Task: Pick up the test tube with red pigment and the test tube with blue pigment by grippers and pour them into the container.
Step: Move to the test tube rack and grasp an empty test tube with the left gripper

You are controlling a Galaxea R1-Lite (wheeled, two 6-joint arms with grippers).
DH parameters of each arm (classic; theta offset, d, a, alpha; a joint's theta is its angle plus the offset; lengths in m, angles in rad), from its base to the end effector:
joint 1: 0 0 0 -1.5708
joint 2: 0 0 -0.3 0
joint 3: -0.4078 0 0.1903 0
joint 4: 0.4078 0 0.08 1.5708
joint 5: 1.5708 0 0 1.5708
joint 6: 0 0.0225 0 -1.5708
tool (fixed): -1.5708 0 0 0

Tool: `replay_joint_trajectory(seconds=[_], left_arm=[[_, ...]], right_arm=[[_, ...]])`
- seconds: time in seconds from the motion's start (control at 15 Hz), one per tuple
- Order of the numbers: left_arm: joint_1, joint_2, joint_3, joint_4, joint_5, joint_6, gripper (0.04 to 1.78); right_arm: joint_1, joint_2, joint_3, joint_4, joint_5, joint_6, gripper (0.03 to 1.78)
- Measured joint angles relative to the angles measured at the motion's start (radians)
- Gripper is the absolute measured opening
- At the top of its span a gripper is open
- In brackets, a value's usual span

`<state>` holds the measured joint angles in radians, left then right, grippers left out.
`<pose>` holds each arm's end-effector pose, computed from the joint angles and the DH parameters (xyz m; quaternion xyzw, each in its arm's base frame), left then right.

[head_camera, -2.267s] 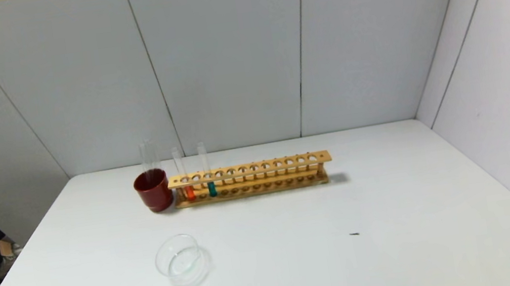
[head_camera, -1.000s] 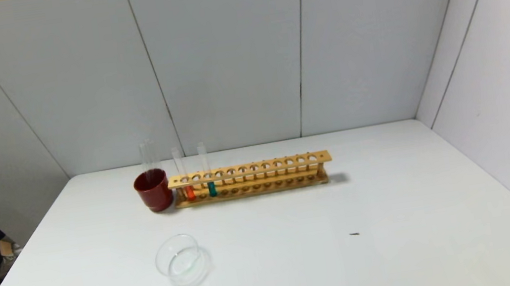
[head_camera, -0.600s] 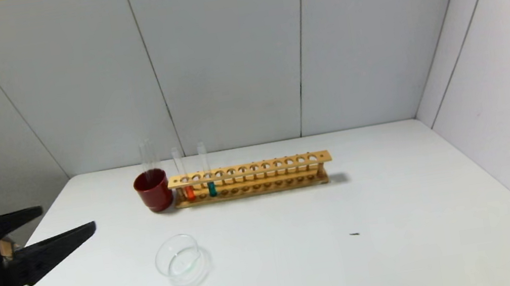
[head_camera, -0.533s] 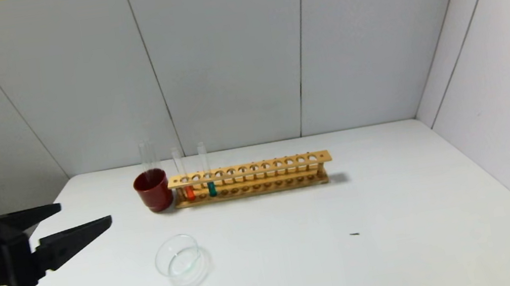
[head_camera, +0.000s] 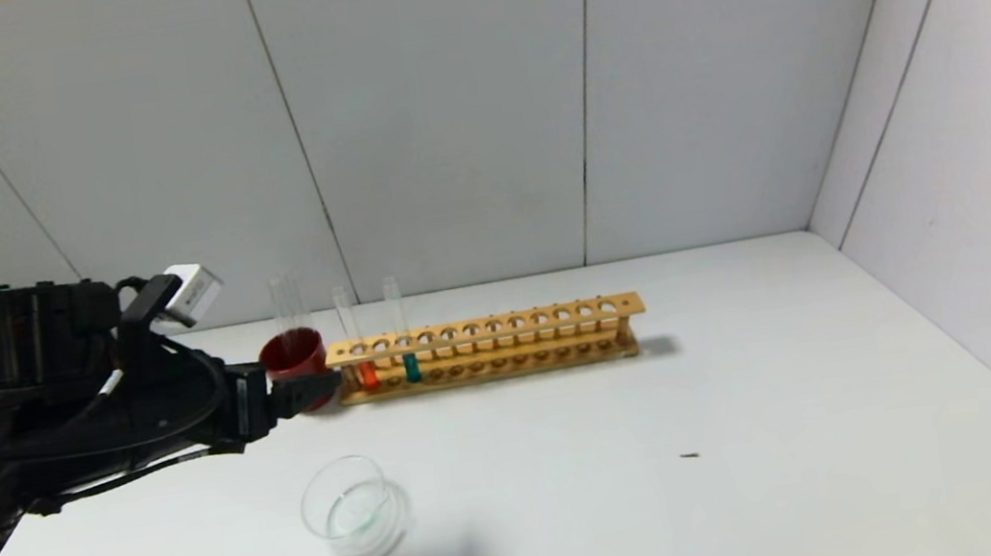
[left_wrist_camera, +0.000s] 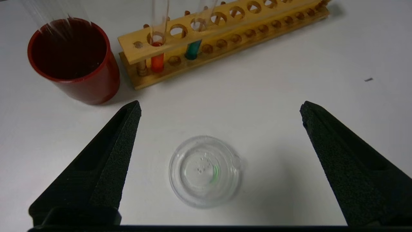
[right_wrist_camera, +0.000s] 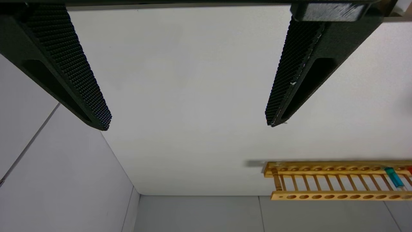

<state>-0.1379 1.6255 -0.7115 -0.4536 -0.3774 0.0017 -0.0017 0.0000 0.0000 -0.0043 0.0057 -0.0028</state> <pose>0.2695 -0.0458 0.1624 -0.0265 0.2263 -0.2483 0.9415 -0.0228 0.0002 0.0759 -0.0014 -0.0022 0.0020 1.0000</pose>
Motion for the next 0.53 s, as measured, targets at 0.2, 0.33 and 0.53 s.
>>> replay_joint_trajectory(seconds=[0.2, 0.33, 0.53], left_arm=[[-0.005, 0.146, -0.094, -0.052, 0.031, -0.02, 1.74], [-0.006, 0.222, -0.164, -0.055, 0.047, -0.023, 1.74], [-0.006, 0.306, -0.248, -0.047, 0.052, -0.024, 1.74]], right_arm=[[0.0, 0.0, 0.0, 0.0, 0.0, 0.0, 1.75], [0.0, 0.0, 0.0, 0.0, 0.0, 0.0, 1.75], [0.0, 0.0, 0.0, 0.0, 0.0, 0.0, 1.75]])
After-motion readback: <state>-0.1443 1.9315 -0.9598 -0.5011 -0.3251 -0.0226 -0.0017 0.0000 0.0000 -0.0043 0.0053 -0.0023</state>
